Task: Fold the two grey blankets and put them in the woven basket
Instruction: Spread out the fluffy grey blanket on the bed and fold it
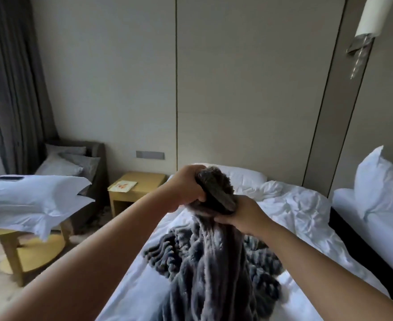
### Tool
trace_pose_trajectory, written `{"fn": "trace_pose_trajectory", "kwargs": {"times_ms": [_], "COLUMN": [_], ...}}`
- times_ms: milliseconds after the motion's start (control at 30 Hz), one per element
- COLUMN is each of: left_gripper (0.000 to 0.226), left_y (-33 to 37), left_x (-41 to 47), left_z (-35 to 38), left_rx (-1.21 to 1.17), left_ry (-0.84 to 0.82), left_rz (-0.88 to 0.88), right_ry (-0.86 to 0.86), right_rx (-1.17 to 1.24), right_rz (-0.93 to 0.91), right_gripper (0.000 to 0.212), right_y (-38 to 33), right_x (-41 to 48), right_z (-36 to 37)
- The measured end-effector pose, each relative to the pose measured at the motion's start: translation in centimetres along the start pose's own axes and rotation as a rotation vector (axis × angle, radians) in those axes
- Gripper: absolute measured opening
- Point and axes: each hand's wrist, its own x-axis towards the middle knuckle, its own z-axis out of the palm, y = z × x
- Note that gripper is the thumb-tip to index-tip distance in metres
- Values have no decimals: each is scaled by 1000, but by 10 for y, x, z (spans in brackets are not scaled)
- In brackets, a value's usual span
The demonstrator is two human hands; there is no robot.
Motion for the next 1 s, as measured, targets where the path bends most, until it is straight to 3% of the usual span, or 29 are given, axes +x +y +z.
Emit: {"fn": "trace_pose_trajectory", "kwargs": {"times_ms": [67,133,233,267,333,433,500,600,700,733,800,900,1000], "left_gripper": [25,30,30,30,21,19,22,34,39,37,40,42,49], "left_y": [-16,-37,-77,-89,-101,-96,-75,-46,-13,-5,8,-1,-46], "left_x": [10,16,17,18,16,15,13,20,23,23,23,19,15], "left_z": [-17,-37,-61,-66,-68,-42,-22,-4,9,13,19,16,15], "left_rx": [509,703,576,472,192,-474,-792,-872,-853,-838,-723,-366,144], "left_ry": [73,151,517,636,704,534,409,172,-136,-196,-242,-159,-164], "left_rz": [110,111,-16,-116,-371,-581,-664,-641,-454,-358,-145,110,62], "right_ry": [57,162,395,500,683,651,554,231,-235,-325,-248,93,318], "right_rx": [-194,-233,-119,41,415,900,931,637,260,166,37,122,379], "right_rz": [39,196,416,516,690,865,820,486,195,107,-19,16,147], "right_gripper": [11,20,35,33,24,32,25,22,81,83,51,21,11], "right_y": [32,66,107,113,111,88,60,15,-20,-28,-32,-24,-12], "right_x": [1,-7,-18,-19,-19,-10,1,11,13,13,16,20,24], "right_z": [-5,-15,-31,-36,-45,-53,-57,-56,-46,-38,-23,-17,-21]}}
